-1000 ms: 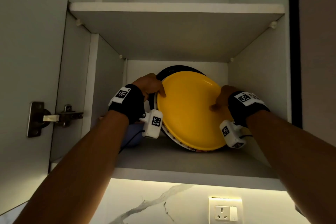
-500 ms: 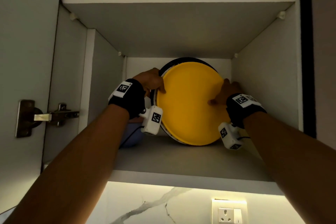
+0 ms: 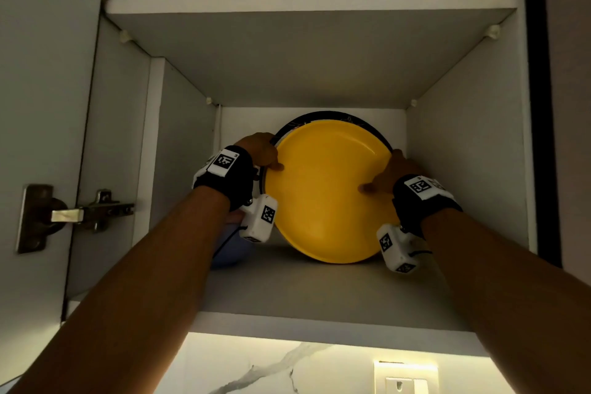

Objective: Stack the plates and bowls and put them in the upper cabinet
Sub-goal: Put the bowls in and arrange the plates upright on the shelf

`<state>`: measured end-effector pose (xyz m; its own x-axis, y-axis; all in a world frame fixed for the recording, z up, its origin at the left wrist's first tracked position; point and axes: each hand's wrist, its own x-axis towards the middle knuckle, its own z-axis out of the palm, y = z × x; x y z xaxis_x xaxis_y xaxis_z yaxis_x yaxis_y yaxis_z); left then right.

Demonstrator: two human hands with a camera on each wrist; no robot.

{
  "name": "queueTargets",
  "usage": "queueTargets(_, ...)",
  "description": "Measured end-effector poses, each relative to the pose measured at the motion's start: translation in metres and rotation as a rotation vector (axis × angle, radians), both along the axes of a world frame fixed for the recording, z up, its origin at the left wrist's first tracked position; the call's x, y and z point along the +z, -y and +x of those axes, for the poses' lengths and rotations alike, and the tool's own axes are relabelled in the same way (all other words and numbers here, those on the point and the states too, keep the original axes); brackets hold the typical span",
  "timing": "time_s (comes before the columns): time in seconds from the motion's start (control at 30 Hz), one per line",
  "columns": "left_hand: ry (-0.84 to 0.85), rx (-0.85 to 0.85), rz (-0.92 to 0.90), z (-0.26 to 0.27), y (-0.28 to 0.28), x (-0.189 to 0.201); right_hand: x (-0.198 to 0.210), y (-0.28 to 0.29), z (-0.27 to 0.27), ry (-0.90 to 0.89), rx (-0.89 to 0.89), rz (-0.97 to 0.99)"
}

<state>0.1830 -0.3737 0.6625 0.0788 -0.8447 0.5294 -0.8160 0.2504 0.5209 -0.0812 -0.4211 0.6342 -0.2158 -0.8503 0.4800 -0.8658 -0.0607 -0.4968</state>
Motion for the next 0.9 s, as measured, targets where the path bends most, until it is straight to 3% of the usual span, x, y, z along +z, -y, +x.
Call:
queueTargets(0.63, 0.256, 0.14, 0.024, -0.005, 0.022, -0.005, -0.01, -0.01, 0.007, -0.06, -0.121, -0.035)
queueTargets(0.9, 0.02, 0.033, -0.061, -0.006, 0.032, -0.008, -0.012, -0.011, 0.01, -0.053, -0.122, -0.111)
